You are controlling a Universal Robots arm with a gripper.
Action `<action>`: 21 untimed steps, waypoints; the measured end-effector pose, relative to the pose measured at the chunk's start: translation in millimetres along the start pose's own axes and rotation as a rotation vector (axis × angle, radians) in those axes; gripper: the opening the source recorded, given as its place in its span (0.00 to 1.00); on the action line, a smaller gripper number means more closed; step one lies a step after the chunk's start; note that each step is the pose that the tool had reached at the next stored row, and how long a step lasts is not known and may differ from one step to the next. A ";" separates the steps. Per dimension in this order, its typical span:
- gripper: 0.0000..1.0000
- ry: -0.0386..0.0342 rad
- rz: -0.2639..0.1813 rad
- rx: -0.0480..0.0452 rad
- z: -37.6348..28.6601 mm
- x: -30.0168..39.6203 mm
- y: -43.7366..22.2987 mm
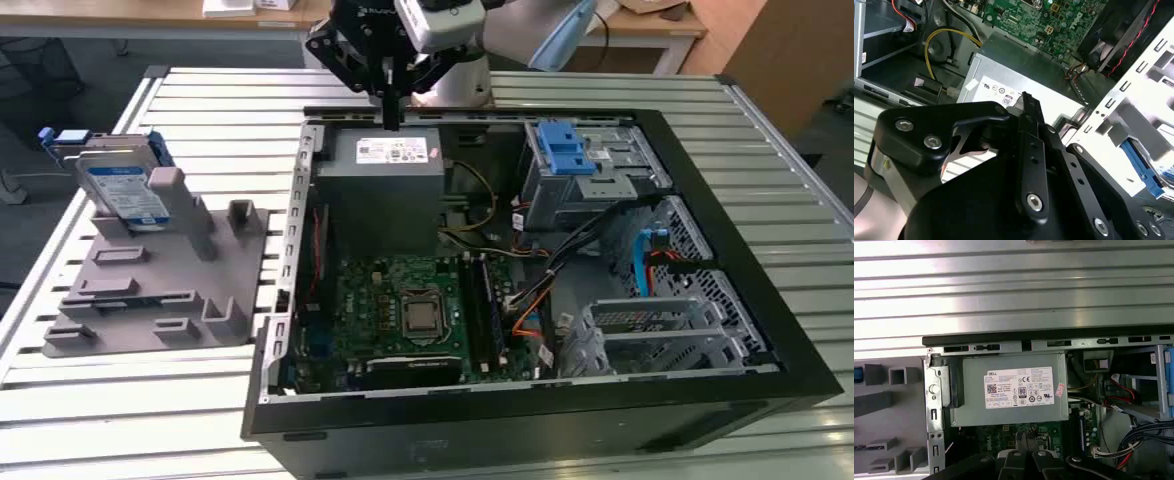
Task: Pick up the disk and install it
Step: 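Reach for the disk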
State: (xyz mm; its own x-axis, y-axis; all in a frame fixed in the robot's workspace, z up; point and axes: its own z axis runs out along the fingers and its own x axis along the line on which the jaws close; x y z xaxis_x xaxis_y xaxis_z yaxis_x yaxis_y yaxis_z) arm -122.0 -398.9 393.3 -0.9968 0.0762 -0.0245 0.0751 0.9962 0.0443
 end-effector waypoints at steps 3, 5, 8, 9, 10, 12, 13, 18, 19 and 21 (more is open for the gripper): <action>0.11 0.0000 0.000 0.0000 0.0 0.0 0.0; 0.11 0.0000 0.000 0.0000 0.0 0.0 0.0; 0.11 0.0000 0.000 0.0000 0.0 0.4 0.0; 0.11 0.0001 0.000 0.0000 0.0 0.9 0.0; 0.11 0.0000 0.000 -0.0001 0.0 1.8 -0.2; 0.11 0.0000 0.000 0.0000 -0.1 4.4 -0.3; 0.11 0.0000 0.000 0.0000 -0.1 5.9 -0.5; 0.11 -0.0001 0.000 -0.0001 -0.2 15.5 -1.1; 0.11 0.0000 0.000 0.0000 -0.2 17.2 -1.2; 0.11 0.0000 0.000 0.0000 -0.3 20.7 -1.4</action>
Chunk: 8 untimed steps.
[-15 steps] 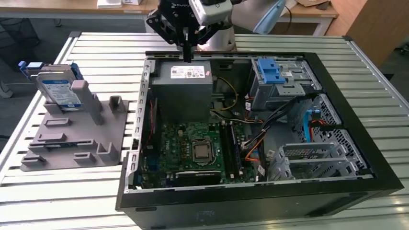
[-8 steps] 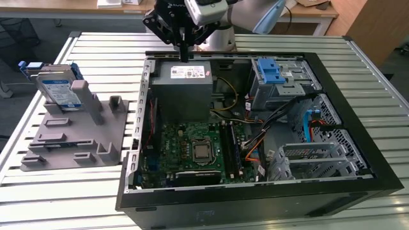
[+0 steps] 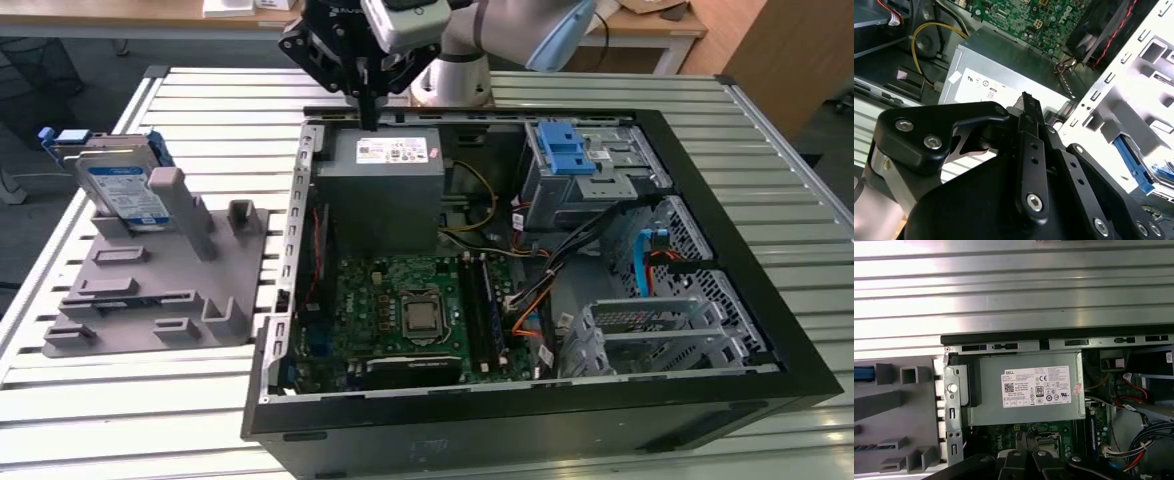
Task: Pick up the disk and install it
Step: 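Reach for the disk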
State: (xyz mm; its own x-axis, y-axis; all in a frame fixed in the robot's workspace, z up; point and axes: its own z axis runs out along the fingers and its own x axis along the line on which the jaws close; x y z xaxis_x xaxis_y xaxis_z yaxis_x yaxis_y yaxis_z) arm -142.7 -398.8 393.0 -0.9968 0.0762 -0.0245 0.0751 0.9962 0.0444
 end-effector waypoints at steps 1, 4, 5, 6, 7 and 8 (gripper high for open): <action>0.11 0.0000 0.000 0.0001 -0.1 1.8 -0.1; 0.11 0.0000 0.000 -0.0001 0.0 5.1 -0.4; 0.11 -0.0001 0.000 -0.0001 0.0 5.4 -0.4; 0.11 0.0000 0.000 -0.0001 0.0 5.4 -0.4; 0.11 0.0000 0.000 0.0000 -0.1 5.4 -0.4; 0.11 0.0000 0.000 0.0001 -0.1 5.5 -0.4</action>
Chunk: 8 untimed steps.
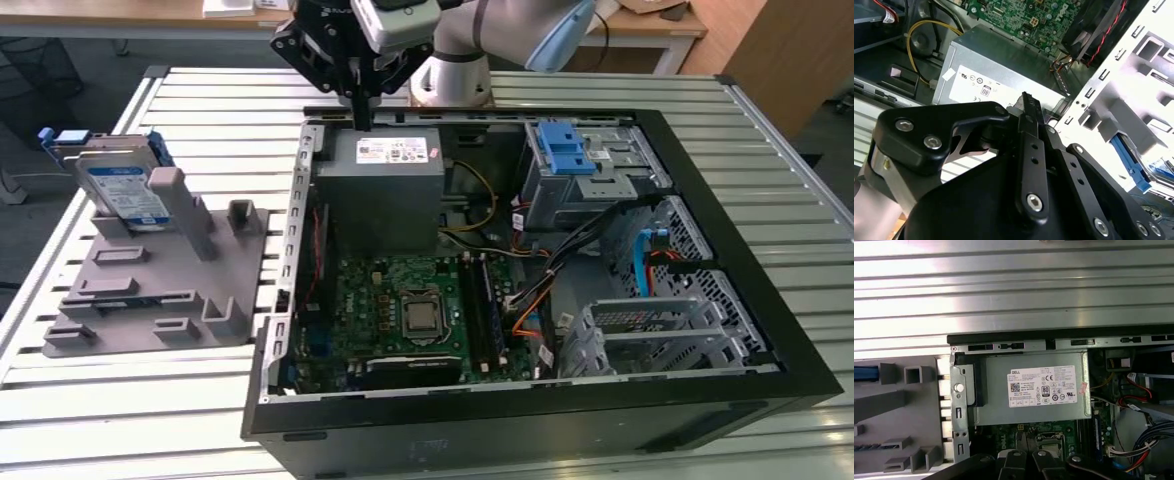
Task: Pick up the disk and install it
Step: 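Reach for the disk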
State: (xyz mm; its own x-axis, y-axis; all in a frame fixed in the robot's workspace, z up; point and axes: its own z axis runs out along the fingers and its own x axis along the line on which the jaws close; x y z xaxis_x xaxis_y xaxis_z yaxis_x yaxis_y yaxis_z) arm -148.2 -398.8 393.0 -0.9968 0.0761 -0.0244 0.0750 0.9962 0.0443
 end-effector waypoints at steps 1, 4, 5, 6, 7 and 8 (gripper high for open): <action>0.11 0.0000 0.000 -0.0001 0.0 0.1 0.0; 0.11 -0.0001 0.000 -0.0001 0.0 0.1 0.0; 0.11 0.0000 0.000 0.0000 0.0 0.1 0.0; 0.11 -0.0001 0.000 -0.0001 0.0 0.1 0.0; 0.11 -0.0001 0.000 -0.0001 0.0 0.4 0.0; 0.11 -0.0001 0.000 -0.0001 0.0 0.9 -0.1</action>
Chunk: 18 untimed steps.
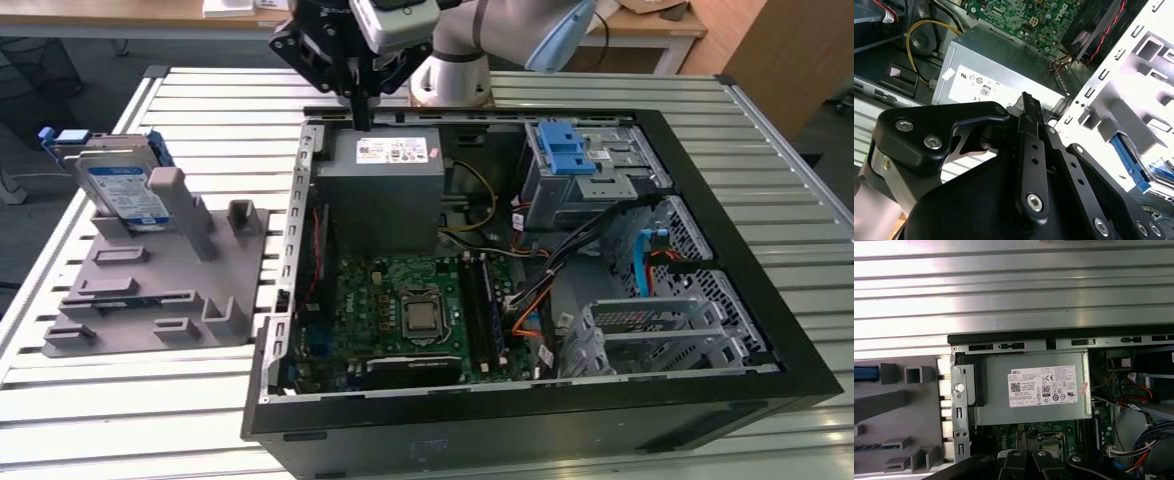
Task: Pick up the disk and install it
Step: 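Reach for the disk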
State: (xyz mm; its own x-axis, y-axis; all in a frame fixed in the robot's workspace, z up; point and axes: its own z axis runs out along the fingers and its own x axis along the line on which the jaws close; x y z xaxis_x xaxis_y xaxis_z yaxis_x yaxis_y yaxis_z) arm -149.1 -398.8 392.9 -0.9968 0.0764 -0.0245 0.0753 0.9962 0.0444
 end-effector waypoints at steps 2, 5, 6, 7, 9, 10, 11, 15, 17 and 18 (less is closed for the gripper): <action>0.11 0.0001 0.000 0.0000 -0.1 1.4 -0.1; 0.11 0.0000 0.000 0.0000 -0.1 4.7 -0.4; 0.11 0.0000 0.000 0.0000 -0.1 6.0 -0.4; 0.11 0.0000 0.000 0.0000 -0.2 7.1 -0.5; 0.11 0.0000 0.000 0.0000 -0.2 9.3 -0.7; 0.11 -0.0001 0.000 -0.0001 -0.2 10.3 -0.8; 0.11 0.0000 0.000 0.0000 -0.2 11.0 -0.8; 0.11 0.0000 0.000 0.0000 -0.3 11.7 -0.9; 0.11 0.0000 0.000 0.0000 -0.3 11.9 -0.9; 0.11 0.0000 0.000 0.0000 -0.3 12.4 -1.0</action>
State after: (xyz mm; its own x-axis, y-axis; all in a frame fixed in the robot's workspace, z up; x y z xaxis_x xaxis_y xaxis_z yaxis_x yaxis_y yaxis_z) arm -161.6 -398.8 392.9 -0.9968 0.0764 -0.0245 0.0752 0.9962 0.0444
